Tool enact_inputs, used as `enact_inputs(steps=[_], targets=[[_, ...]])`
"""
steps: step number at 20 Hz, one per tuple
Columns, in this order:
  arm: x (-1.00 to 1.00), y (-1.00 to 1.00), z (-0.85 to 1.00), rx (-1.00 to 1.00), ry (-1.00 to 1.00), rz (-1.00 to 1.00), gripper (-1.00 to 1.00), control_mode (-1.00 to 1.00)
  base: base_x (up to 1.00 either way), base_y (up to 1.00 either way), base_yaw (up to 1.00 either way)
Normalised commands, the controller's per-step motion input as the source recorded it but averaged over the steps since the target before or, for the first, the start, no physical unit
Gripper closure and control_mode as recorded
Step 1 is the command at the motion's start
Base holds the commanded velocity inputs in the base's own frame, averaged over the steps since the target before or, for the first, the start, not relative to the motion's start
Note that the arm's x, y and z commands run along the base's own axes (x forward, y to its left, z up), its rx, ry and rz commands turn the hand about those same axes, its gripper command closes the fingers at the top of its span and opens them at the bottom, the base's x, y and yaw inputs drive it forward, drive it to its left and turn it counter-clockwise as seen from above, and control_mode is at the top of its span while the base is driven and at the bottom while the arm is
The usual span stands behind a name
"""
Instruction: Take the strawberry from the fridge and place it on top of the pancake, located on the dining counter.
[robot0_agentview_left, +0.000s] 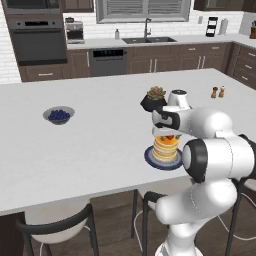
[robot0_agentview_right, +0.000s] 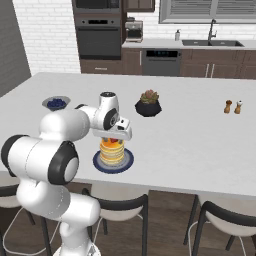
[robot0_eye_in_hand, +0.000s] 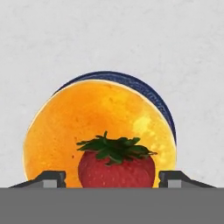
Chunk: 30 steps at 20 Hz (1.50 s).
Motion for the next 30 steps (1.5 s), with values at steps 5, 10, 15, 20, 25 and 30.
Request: enact_inputs(steps=[5, 10, 15, 20, 25, 30], targets=[[-0.13, 0.04, 0.04, -0.02, 0.00, 0.00, -1.00, -1.00, 0.00, 0.00, 0.00], [-0.03, 0.22, 0.34, -0.07, -0.02, 0.00, -1.00, -1.00, 0.00, 0.00, 0.00], [-0.63, 0.26, 0.71, -0.03, -0.10, -0.05, -1.00, -1.00, 0.00, 0.00, 0.00], [-1.00, 0.49, 0.70, 0.07, -0.15, -0.11, -1.00, -1.00, 0.00, 0.00, 0.00], [-1.00, 0.80, 0.15, 0.14, -0.18, -0.08, -1.00, -1.00, 0.00, 0.00, 0.00], [-1.00, 0.86, 0.00, 0.06, -0.20, -0.05, -1.00, -1.00, 0.00, 0.00, 0.00]])
